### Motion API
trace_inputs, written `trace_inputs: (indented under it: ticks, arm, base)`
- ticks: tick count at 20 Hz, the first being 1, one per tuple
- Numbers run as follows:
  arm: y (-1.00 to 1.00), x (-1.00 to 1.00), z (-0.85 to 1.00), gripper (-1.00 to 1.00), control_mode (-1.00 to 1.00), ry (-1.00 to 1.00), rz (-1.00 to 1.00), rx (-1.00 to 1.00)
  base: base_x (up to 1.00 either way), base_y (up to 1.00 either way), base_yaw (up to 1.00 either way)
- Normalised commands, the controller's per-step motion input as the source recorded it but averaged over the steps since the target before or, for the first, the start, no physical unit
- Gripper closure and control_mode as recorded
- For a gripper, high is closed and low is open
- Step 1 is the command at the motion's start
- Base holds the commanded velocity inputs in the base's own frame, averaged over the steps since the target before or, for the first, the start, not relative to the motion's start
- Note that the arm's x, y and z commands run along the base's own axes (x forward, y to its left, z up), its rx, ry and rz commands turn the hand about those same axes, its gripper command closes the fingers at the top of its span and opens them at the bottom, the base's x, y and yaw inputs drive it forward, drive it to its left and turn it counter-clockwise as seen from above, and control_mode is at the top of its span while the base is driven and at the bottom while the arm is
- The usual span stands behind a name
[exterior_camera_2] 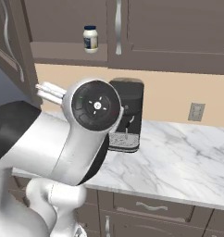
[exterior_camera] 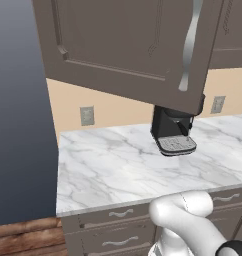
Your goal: The dining table condiment station is running low on mayonnaise. Refill the condiment station by opening the cabinet and taking the mayonnaise from the cabinet and placing it on the dining table.
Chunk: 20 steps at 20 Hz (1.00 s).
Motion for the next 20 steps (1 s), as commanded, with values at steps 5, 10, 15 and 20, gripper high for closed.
trace_inputs:
  ticks: [5, 10, 15, 20]
  arm:
    - [0.0, 0.85, -0.14, -1.0, -1.0, 0.07, 0.08, 0.18]
    - [0.06, 0.78, 0.0, -1.0, -1.0, 0.1, 0.07, 0.17]
    - [0.35, 0.51, 0.0, -1.0, -1.0, 0.15, 0.03, 0.09]
    - [0.52, 0.33, 0.0, -1.0, -1.0, 0.13, 0.01, 0.0]
  base:
    - [0.0, 0.0, 0.0]
    - [0.0, 0.0, 0.0]
    - [0.0, 0.0, 0.0]
    - [0.0, 0.0, 0.0]
